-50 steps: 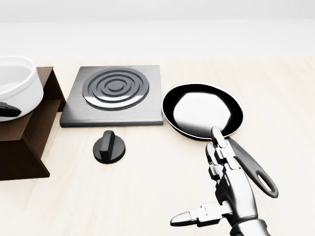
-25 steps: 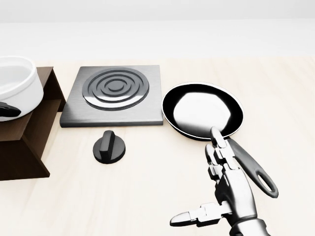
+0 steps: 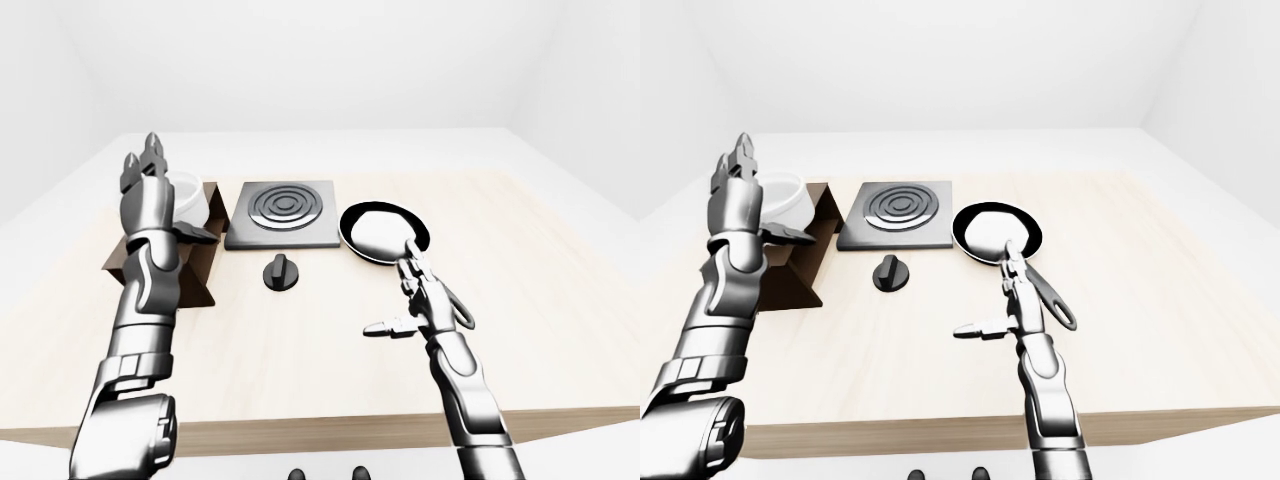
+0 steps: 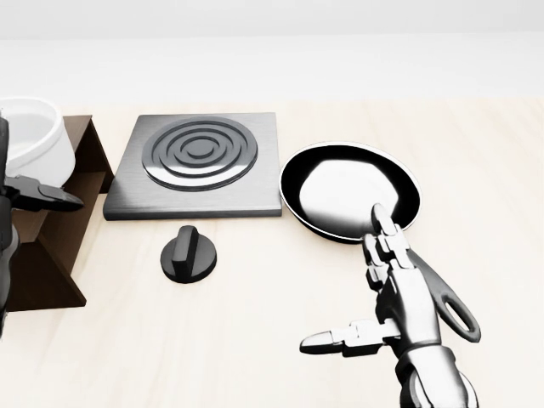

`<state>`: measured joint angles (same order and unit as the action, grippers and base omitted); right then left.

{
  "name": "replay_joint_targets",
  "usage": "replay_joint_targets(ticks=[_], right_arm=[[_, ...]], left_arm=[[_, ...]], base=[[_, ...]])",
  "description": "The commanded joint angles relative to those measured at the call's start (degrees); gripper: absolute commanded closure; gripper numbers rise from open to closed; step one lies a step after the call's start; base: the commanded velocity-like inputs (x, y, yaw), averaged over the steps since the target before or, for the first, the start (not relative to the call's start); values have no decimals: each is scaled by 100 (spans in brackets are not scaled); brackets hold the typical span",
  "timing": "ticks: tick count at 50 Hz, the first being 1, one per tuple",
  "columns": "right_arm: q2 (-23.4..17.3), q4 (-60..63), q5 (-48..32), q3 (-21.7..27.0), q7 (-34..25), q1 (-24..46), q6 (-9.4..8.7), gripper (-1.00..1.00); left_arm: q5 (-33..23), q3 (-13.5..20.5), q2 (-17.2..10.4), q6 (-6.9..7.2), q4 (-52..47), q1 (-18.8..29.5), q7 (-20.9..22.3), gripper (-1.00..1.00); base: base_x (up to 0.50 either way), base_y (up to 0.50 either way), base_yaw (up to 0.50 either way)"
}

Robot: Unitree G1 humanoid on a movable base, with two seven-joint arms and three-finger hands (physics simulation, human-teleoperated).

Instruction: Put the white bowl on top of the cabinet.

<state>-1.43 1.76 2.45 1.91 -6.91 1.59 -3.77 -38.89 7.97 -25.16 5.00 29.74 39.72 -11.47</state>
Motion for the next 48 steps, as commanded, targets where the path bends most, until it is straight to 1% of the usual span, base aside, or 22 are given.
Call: replay_joint_targets(ticks=[1,7,8,12,13,19,21,22,24,26,27,29,35,36,37,38,40,42,44,45,46,48], right_arm=[[-75,-477,41,142,199,452,45,-100],[-105,-397,48,169,288,573,-81,-100],[-113,-359,42,174,313,605,-123,-100],[-115,-218,6,158,359,626,-123,-100],[-115,-216,5,158,359,626,-123,-100],[-112,-12,5,158,409,675,-123,-100],[-107,52,3,151,421,686,-123,-100],[-104,94,13,150,429,706,-123,-100],[-99,115,12,144,443,719,-123,-100],[-97,151,9,137,454,726,-123,-100],[-97,160,13,141,461,736,-123,-100],[-97,152,15,142,466,742,-123,-100],[-109,47,31,164,479,780,-123,-100],[-107,21,37,164,478,776,-123,-100],[-108,19,39,162,479,776,-123,-100],[-106,81,47,158,476,745,-123,-100],[-108,73,56,163,470,740,-123,-100],[-111,106,61,167,469,718,-123,-100],[-112,155,69,168,462,692,-123,-100],[-112,177,70,171,461,676,-123,-100],[-111,179,69,171,460,675,-123,-100],[-113,190,74,177,456,665,-123,-100]], left_arm=[[-561,74,626,0,-2204,-1117,738,-100],[-664,50,897,0,-2735,-1402,737,-100],[-610,-18,1013,0,-2946,-1526,869,-100],[-712,-152,1268,0,-3174,-1736,745,-100],[-721,-150,1276,0,-3176,-1739,747,-100],[-605,-330,1622,0,-3670,-2160,865,-100],[-627,-411,1719,0,-3746,-2318,844,-100],[-534,-485,1817,0,-3906,-2500,883,-100],[-603,-532,1897,0,-3965,-2630,808,-100],[-495,-581,1976,0,-4044,-2789,842,-100],[-545,-639,2038,0,-4115,-2890,723,-100],[-466,-702,2117,0,-4200,-3014,717,-100],[-485,-875,2241,0,-4266,-3259,540,-100],[-254,-938,2302,0,-4347,-3421,620,-100],[-244,-939,2308,0,-4351,-3431,627,-100],[-26,-968,2338,0,-4419,-3552,801,-100],[255,-967,2375,0,-4523,-3645,922,-100],[740,-1002,2414,0,-4634,-3779,1256,-100],[848,-1011,2410,0,-4670,-3814,1251,-100],[1082,-1015,2414,0,-4725,-3878,1375,-100],[1100,-1019,2409,0,-4729,-3881,1377,-100],[1386,-1006,2399,0,-4730,-3966,1497,-100]], base=[[0,0,0],[0,0,0],[0,0,0],[0,0,0],[0,0,0],[0,0,0],[0,0,0],[0,0,0],[0,0,0],[0,0,0],[0,0,0],[0,0,0],[0,0,0],[0,0,0],[0,0,0],[0,0,0],[0,0,0],[0,0,0],[0,0,0],[0,0,0],[0,0,0],[0,0,0]])
